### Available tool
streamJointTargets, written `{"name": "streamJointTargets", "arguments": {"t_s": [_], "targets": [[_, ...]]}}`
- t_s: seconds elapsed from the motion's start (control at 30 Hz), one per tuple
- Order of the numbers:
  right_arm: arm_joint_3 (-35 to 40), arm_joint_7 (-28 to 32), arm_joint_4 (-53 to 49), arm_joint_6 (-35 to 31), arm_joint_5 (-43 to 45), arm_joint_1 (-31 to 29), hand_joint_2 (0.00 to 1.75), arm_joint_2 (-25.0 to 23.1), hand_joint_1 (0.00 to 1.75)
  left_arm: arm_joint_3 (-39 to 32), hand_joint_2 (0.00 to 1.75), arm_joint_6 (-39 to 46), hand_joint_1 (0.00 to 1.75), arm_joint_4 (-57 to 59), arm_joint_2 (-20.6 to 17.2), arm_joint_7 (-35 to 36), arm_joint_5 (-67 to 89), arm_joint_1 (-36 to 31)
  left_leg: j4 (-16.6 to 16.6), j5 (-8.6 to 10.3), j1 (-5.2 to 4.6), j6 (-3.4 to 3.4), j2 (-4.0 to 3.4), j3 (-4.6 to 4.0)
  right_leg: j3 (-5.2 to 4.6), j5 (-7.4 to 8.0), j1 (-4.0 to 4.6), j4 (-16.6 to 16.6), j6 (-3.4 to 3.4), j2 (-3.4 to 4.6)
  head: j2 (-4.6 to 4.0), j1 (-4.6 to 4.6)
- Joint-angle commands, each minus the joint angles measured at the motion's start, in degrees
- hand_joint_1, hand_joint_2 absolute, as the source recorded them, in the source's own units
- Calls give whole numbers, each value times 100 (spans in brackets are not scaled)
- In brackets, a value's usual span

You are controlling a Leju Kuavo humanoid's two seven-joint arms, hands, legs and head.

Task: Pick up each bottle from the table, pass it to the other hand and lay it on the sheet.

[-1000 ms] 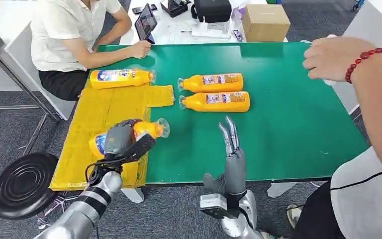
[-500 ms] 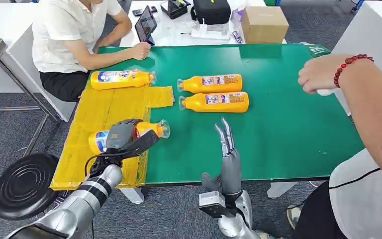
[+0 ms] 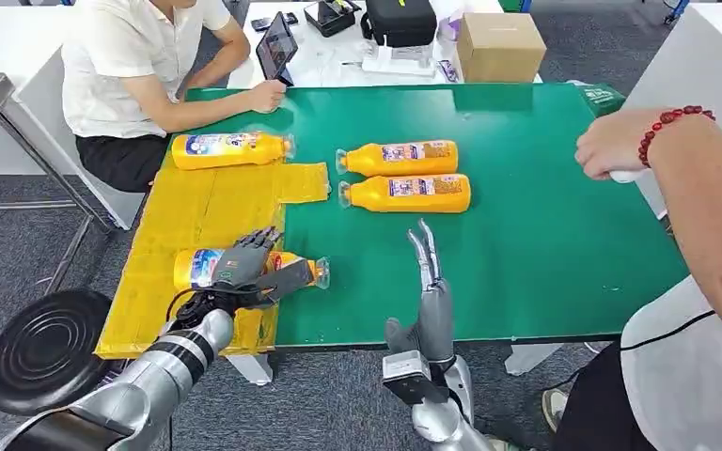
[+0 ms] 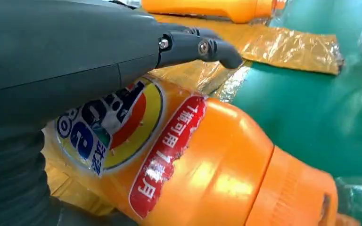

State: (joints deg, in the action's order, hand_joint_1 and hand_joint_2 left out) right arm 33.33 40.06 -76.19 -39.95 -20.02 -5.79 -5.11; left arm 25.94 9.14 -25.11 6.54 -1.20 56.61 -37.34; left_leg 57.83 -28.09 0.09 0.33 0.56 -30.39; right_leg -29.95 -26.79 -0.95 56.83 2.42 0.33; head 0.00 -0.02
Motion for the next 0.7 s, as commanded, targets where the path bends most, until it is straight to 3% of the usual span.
{"name": "streamJointTargets", "arguments": {"t_s": [0.03, 0.13, 0.2, 0.3, 0.43, 0.53, 0.7], "targets": [[193, -6, 453, -5, 56, -272, 0, 159, 0, 54, 175, -206, 0, 543, 81, -105, -120, 227, -11, 12, 3, -2, -23, 2, -4, 19, 5, -15, -9, 16, 0, 0], [196, -6, 440, -5, 80, -249, 0, 176, 0, -45, 175, -230, 0, 453, 110, -345, -251, 285, -13, 15, 4, -2, -20, 1, -3, 22, 5, -16, -11, 12, 0, 2], [208, -6, 403, -5, 70, -219, 0, 210, 0, -139, 175, -319, 0, 215, 148, -980, -480, 412, -16, 19, 6, -3, -26, -3, -7, 29, 8, -22, -13, 17, 0, 2], [208, -6, 403, -5, 70, -219, 0, 210, 0, -139, 175, -319, 0, 215, 148, -980, -480, 412, -9, 9, 2, -1, -12, 6, 4, 14, 2, -13, -8, 7, 0, 0], [186, -6, 317, -5, 20, -126, 0, 234, 0, -445, 175, 59, 0, -838, 333, -2151, -1213, 893, -9, 6, -2, 2, 2, 12, 13, 8, -3, -9, -4, -9, 0, 2], [28, -6, 268, -5, -171, -9, 0, 154, 0, -338, 175, 100, 0, -2009, 405, -1908, -1634, 1377, -5, 8, 0, 2, 10, -2, 4, 9, -2, -10, -6, -19, 0, 2], [5, -6, 240, -5, -190, 33, 0, 148, 0, -177, 175, 450, 0, -2365, 387, -1827, -1635, 1532, 4, 4, 0, -1, 10, -28, -25, 4, -2, 0, -6, -18, 0, 2]]}}
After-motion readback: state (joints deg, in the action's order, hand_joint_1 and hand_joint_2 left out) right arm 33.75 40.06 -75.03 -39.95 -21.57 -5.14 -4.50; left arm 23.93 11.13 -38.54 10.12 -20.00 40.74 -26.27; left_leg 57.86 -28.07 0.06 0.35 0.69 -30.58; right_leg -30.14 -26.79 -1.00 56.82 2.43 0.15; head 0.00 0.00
